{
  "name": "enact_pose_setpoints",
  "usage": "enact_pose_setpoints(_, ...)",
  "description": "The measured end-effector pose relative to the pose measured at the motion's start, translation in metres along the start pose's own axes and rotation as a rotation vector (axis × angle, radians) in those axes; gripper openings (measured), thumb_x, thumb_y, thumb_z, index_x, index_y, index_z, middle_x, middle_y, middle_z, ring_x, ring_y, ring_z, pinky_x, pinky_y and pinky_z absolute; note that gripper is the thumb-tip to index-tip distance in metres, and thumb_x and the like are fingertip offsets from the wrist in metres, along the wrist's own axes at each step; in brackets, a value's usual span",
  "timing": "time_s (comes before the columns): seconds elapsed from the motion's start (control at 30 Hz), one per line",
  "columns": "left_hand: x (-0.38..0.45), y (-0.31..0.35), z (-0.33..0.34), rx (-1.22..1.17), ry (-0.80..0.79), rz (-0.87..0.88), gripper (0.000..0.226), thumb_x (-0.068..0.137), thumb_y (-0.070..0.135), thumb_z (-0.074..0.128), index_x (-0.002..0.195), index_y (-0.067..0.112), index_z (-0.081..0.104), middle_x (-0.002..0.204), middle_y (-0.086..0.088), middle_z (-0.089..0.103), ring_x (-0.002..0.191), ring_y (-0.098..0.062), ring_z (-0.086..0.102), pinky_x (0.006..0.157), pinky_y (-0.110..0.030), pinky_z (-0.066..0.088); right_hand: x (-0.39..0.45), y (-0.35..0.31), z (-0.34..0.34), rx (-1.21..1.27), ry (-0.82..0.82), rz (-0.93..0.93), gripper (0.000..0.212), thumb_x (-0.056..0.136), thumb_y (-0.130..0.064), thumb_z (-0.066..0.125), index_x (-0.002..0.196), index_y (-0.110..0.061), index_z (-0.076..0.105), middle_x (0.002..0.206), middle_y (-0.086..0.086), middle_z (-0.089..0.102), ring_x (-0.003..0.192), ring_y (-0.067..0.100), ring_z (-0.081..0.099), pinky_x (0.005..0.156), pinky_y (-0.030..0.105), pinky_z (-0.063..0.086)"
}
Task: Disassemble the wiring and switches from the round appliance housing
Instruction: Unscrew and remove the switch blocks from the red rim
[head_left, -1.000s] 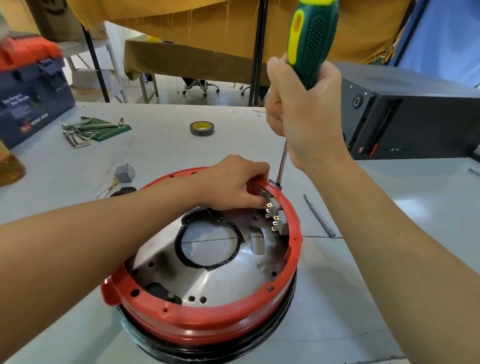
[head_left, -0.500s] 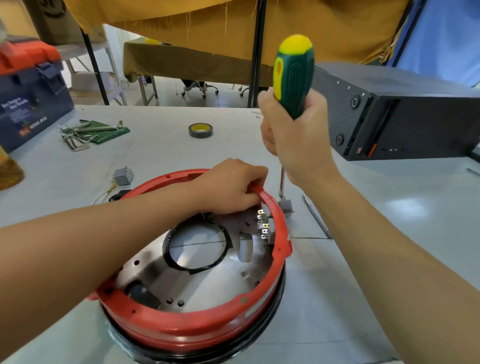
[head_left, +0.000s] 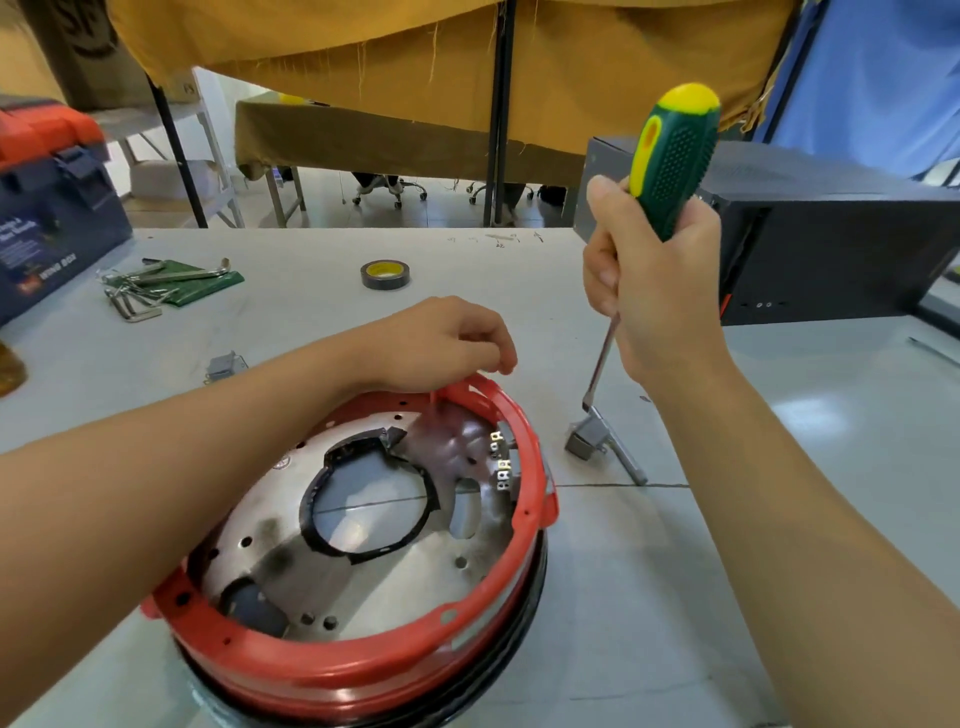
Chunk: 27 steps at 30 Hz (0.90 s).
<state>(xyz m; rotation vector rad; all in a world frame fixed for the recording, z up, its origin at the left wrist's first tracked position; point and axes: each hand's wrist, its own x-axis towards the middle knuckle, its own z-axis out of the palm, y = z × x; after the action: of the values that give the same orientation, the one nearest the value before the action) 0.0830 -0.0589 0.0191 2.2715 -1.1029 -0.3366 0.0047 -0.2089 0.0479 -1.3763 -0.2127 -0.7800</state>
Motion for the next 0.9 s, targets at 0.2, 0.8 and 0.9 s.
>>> enact_pose_setpoints(0.2, 0.026, 0.029, 0.020, 0.245, -0.036, 0.003, 0.018, 0.086, 0.024, 0.065, 0.102, 0.019, 0.069, 0.103, 0.005, 0.069, 0.092, -0.009, 0.060, 0.084, -0.022, 0.046, -0.008, 0.002, -0.028, -0.137, 0.148, -0.019, 0.031, 0.093, -0.018, 0.059, 0.066, -0.019, 0.043, 0.048, -0.002, 0.036, 0.037, 0.012, 0.033, 0.037, 0.019, 0.028)
enact_pose_setpoints(0.8, 0.052, 0.044, 0.039, 0.331, -0.116, -0.079, 0.027, 0.079, 0.032, 0.069, 0.099, 0.014, 0.068, 0.090, -0.002, 0.072, 0.083, -0.014, 0.064, 0.074, -0.028, 0.050, -0.011, 0.012, -0.067, -0.441, 0.545, -0.224, 0.031, 0.090, -0.032, 0.057, 0.062, -0.028, 0.042, 0.054, -0.010, 0.042, 0.049, 0.000, 0.044, 0.052, 0.012, 0.036)
enact_pose_setpoints(0.9, 0.036, 0.033, 0.020, 0.128, -0.035, -0.101, 0.031, 0.080, 0.029, 0.070, 0.110, 0.024, 0.063, 0.089, 0.005, 0.071, 0.074, -0.004, 0.065, 0.067, -0.020, 0.048, -0.012, 0.018, -0.069, -0.435, 0.561, -0.179, 0.032, 0.093, -0.034, 0.055, 0.064, -0.023, 0.047, 0.056, -0.011, 0.047, 0.049, -0.005, 0.050, 0.050, 0.006, 0.036)
